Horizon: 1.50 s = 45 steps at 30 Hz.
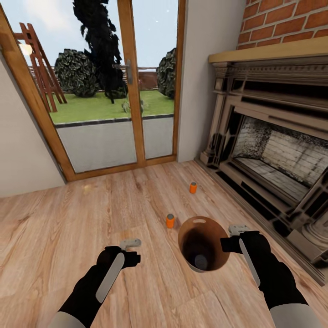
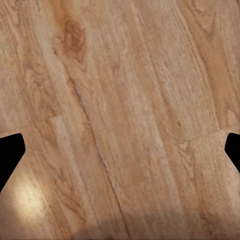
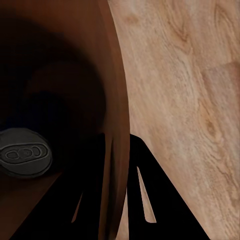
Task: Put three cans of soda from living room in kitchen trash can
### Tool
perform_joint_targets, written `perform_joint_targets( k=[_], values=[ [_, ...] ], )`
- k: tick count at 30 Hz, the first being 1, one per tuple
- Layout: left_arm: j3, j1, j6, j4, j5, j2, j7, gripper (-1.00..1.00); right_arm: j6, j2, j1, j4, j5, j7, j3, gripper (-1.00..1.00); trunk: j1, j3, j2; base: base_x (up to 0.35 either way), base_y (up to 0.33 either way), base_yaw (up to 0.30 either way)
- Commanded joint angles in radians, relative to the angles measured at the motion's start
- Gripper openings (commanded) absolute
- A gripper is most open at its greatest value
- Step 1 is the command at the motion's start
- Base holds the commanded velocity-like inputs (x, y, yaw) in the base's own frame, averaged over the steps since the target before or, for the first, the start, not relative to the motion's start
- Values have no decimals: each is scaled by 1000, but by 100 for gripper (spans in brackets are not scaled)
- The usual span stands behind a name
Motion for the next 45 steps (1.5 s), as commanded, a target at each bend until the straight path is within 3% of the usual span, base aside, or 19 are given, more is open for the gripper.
perform_joint_targets(
  k=[1,19,28,45],
  values=[
    [0,0,0,0,0,0,0,100,1,0,0,0,-18,6,0,-100,0,2,0,0,0,79],
    [-3,0,-1,0,0,-2,0,100,1,0,0,1,-18,6,0,-100,0,29,0,0,0,79],
    [-31,0,-2,0,0,-2,3,100,1,0,0,0,-18,6,0,-100,0,43,0,0,0,80],
    [-37,0,-2,0,0,-2,8,100,1,2,0,1,-19,6,0,-100,0,69,0,0,0,30]
  ],
)
